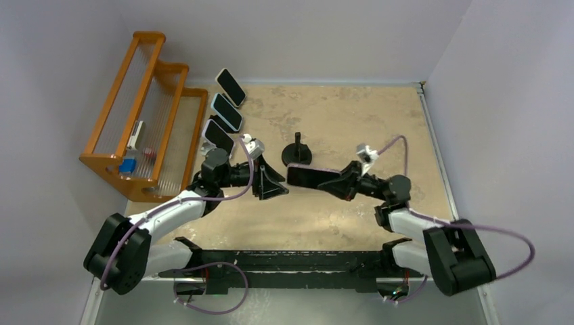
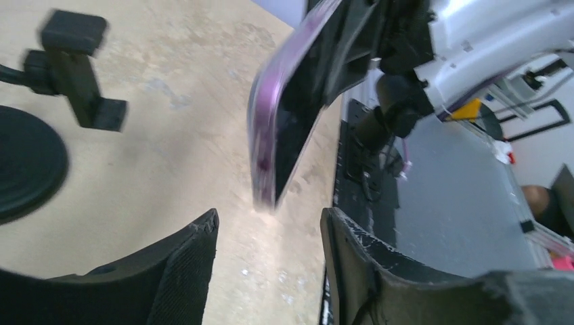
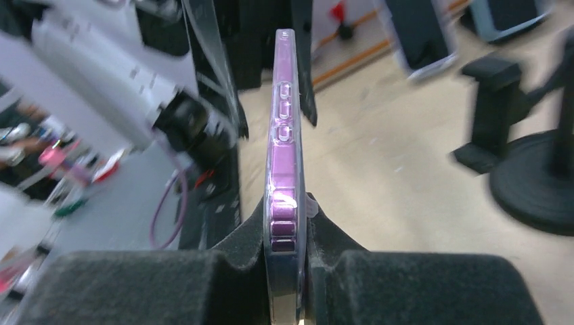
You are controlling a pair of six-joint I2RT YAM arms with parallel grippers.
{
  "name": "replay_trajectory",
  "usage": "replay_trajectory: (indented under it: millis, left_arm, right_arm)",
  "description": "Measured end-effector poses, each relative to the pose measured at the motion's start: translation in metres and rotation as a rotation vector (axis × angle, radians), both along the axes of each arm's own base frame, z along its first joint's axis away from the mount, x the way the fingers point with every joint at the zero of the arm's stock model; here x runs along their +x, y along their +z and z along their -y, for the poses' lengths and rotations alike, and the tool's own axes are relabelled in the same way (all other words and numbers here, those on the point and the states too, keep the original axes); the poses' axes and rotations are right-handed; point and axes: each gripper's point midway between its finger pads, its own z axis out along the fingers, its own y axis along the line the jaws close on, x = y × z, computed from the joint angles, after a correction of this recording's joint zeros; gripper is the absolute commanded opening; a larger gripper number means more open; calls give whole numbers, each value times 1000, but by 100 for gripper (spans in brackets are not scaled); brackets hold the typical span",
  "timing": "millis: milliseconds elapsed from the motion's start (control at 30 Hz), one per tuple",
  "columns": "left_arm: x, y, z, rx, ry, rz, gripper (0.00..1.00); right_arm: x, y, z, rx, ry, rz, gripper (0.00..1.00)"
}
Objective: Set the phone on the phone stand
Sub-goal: Pick up the phone at the center of the board, then install the phone on the phone stand.
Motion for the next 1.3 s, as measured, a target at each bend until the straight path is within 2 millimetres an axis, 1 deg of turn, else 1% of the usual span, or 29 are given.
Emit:
replay_trajectory:
  millis: [33,100,133,167,233,300,333,367,467,500,567,600,700,900,1067,1100,1133,1167,1200,1233,1267,1300]
  left_arm:
    - [7,-1,1,5,21,7,57]
    - [21,-1,4,17,57,29,57]
    - [29,-1,6,25,76,45,67]
    - [40,-2,8,36,100,66,70]
    - [64,-8,12,69,152,107,70]
    - [93,-27,14,127,225,136,71]
    - [103,-37,14,155,255,142,71]
    - [115,-52,12,194,289,145,71]
    - [141,-97,6,310,368,138,71]
    - [148,-108,4,342,388,135,71]
    - [157,-123,2,382,410,141,71]
    - [162,-127,2,391,416,155,71]
    - [174,-126,9,377,412,203,71]
    - [195,-108,35,268,331,305,72]
    - [217,-105,46,220,278,327,71]
    - [222,-105,48,213,269,329,65]
    - [227,-106,49,208,260,330,54]
    - [230,-108,50,203,247,326,39]
    - [231,-110,51,196,229,321,17]
    - [230,-112,53,186,198,313,0]
    - [228,-115,56,176,164,306,0]
    - [230,-115,58,166,133,335,0]
  right_arm:
    - [6,6,9,20,-55,2,0]
    - [18,29,28,68,-164,58,0]
    - [24,43,38,93,-222,101,0]
    - [27,57,47,114,-269,148,0]
    - [29,80,57,138,-325,220,0]
    - [27,99,61,153,-341,277,0]
    - [25,105,62,159,-344,292,0]
    - [24,108,62,163,-347,299,0]
    - [24,110,65,162,-376,275,0]
    - [25,109,66,157,-392,262,0]
    - [30,108,69,145,-427,239,0]
    - [32,108,70,140,-442,231,0]
    - [39,103,73,121,-484,204,0]
    - [52,85,75,87,-511,143,0]
    - [58,72,74,73,-504,98,0]
    - [58,71,74,72,-501,98,0]
    - [57,70,73,71,-495,99,0]
    - [56,70,73,70,-489,100,0]
    - [56,70,72,69,-484,102,0]
    - [56,70,72,70,-482,105,0]
    - [56,70,71,69,-477,110,0]
    - [56,70,71,68,-472,114,0]
